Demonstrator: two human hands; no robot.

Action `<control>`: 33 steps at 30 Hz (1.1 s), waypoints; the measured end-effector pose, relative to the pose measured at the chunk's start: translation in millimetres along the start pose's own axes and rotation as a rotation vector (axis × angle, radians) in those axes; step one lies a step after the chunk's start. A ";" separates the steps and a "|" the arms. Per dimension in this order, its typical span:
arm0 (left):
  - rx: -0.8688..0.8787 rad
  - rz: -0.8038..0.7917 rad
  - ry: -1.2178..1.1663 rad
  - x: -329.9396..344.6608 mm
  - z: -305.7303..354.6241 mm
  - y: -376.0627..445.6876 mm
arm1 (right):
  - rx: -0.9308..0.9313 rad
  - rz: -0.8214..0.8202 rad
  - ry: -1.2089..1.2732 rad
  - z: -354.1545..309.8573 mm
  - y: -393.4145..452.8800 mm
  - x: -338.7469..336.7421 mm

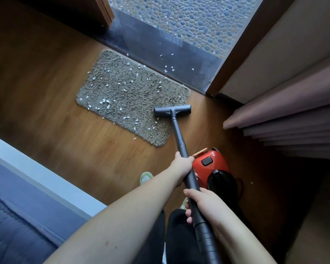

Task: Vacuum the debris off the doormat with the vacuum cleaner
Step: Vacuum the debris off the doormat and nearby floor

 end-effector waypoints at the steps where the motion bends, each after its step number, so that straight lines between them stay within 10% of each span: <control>1: -0.007 -0.010 -0.009 0.4 -1.4 -3.2 | 0.002 -0.001 0.002 2.1 -0.8 -0.7; 33: 0.069 0.007 -0.097 -6.3 15.7 -21.8 | -0.041 0.006 -0.039 -5.7 -8.0 -2.0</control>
Point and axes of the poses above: each hand's wrist, its own y-axis towards the middle knuckle, its own x-axis out of the palm, z = x × y, the point moved 5 cm from there along y, towards the middle knuckle, and after that the axes turned 10 degrees about z, right-handed, at the moved point
